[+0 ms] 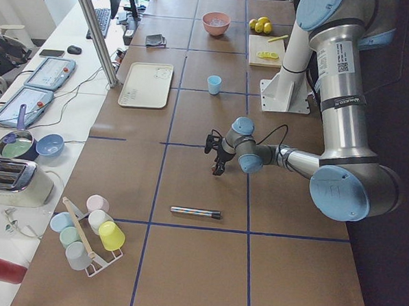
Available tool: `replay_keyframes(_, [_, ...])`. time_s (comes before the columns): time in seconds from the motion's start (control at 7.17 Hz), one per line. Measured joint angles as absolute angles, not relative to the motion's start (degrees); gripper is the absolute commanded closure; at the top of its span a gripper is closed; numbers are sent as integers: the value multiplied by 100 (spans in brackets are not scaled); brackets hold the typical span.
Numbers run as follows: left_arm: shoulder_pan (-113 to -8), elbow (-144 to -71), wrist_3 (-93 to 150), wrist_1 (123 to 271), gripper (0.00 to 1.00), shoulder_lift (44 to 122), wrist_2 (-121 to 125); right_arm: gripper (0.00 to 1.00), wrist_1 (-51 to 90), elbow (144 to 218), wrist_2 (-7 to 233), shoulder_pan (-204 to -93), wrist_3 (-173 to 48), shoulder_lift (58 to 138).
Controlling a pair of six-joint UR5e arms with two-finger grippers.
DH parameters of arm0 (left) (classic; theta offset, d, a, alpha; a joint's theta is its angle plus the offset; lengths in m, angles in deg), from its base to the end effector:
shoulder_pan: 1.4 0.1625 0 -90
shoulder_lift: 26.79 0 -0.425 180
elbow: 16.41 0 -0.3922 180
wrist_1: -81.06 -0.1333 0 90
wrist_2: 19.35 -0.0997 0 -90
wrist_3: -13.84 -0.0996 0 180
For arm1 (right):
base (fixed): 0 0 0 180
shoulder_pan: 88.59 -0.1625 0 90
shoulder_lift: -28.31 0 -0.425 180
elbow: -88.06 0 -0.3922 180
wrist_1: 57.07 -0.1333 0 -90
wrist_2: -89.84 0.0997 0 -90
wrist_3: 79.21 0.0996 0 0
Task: Mash ice and strawberries in cup
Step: 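Carry the strawberry with the left gripper over the light-blue cup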
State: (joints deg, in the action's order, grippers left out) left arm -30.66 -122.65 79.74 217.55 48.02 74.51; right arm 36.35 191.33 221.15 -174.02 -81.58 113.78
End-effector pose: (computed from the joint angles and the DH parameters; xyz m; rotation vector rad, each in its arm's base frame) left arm 0.3058 -0.3164 0.5590 0.3157 0.7697 -0.0569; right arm 0.0257 -0.5259 0.5140 0.2265 -0.7227 -0.2058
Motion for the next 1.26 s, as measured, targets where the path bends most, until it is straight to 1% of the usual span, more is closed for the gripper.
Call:
replay_keyframes(0.14, [-3066,-12258,7966,21755,73,4798,7452,1,3635,19134,22115,-17402,-8156,11373])
replay_keyframes(0.28, [-3066,-12250,7952,21755,90,4788,7452,1,3635,19134,22115,-17402,-8150,11366])
replay_keyframes(0.42, [-3072,-12255,7938,21755,99,4768,7450,1,3635,19134,22115,-17402,-8145,11361])
replay_keyframes(0.56, [-3098,-12299,7925,21755,100,4737,7456,1,3635,19133,22115,-17402,-8142,11359])
replay_keyframes(0.84, [-3226,-12692,7903,21690,100,4588,7704,1,3635,19133,22121,-17406,-8135,11356])
replay_keyframes(1.12, [-3513,-13410,7903,20788,100,4779,8118,1,3635,19133,22173,-17446,-8136,11399])
replay_keyframes(1.26, [-3565,-13831,7918,19890,100,5222,8194,1,3635,19134,22274,-17506,-8153,11466])
